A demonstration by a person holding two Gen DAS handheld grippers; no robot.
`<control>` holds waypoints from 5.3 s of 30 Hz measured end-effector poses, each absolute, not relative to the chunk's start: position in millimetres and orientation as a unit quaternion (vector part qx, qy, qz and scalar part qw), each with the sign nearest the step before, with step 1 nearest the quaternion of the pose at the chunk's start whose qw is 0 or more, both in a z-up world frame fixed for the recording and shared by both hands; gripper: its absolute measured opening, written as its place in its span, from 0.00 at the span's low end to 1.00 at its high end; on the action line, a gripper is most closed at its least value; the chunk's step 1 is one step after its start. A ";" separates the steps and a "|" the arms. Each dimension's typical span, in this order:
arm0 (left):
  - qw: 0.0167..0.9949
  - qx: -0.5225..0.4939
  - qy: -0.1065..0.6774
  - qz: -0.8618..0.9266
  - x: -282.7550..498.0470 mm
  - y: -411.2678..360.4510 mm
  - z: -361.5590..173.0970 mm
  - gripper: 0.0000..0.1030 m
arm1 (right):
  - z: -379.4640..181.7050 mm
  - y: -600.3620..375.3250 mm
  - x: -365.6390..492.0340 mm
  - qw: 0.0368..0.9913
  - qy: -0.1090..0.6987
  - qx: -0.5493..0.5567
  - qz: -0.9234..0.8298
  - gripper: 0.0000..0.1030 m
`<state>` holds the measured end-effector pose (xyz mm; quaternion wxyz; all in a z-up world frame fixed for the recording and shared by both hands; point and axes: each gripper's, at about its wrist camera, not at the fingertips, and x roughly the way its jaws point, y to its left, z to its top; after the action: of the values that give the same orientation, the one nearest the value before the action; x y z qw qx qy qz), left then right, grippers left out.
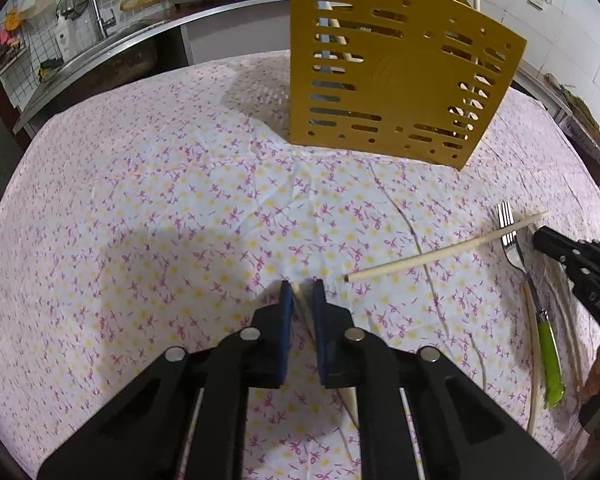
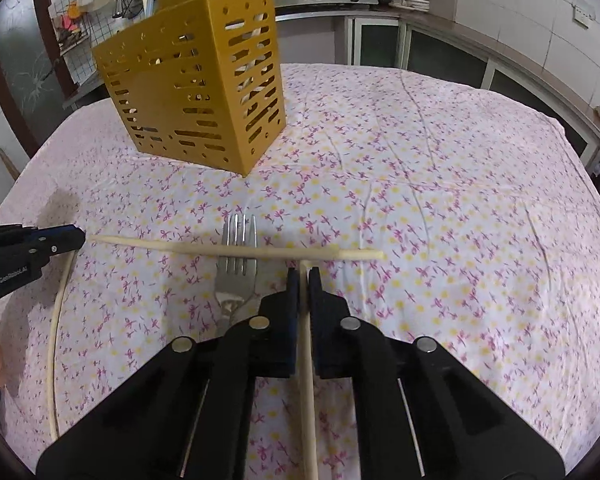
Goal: Organize utensils
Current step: 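Close left tool on a wooden chopstick while right tool closes on another chopstick, then lift the chopstick with left tool while right tool lifts its chopstick toward the caddy, then lower both held chopsticks down into the yellow caddy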
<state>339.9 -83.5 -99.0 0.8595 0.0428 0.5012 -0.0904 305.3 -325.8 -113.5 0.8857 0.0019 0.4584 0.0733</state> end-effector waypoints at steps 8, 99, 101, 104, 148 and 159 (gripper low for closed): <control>0.869 0.036 0.481 -0.109 330.7 -85.7 -86.8 0.07 | -87.4 -337.4 290.4 0.904 0.422 0.027 0.067 0.06; 0.937 -0.008 0.314 -0.152 308.5 -63.4 46.8 0.05 | -22.7 -333.4 296.6 0.918 0.390 0.059 0.020 0.06; 0.938 -0.007 0.311 -0.154 308.6 -65.2 50.5 0.05 | -8.7 -326.0 291.7 0.929 0.366 0.052 0.023 0.06; 0.938 -0.008 0.308 -0.156 310.4 -66.4 54.1 0.05 | 10.5 -321.4 287.4 0.944 0.322 0.058 0.035 0.06; 0.973 0.009 0.158 -0.169 383.0 -93.4 201.6 0.05 | 119.6 -302.3 398.1 0.990 0.065 0.118 0.048 0.06; 0.970 0.007 0.174 -0.172 416.3 -94.5 161.2 0.05 | 105.4 -302.9 419.7 0.992 0.019 0.118 0.033 0.06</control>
<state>416.3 -94.5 161.2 0.9695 0.0070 0.1743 -0.1719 419.7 -302.9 105.4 0.9924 0.1176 0.0186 0.0325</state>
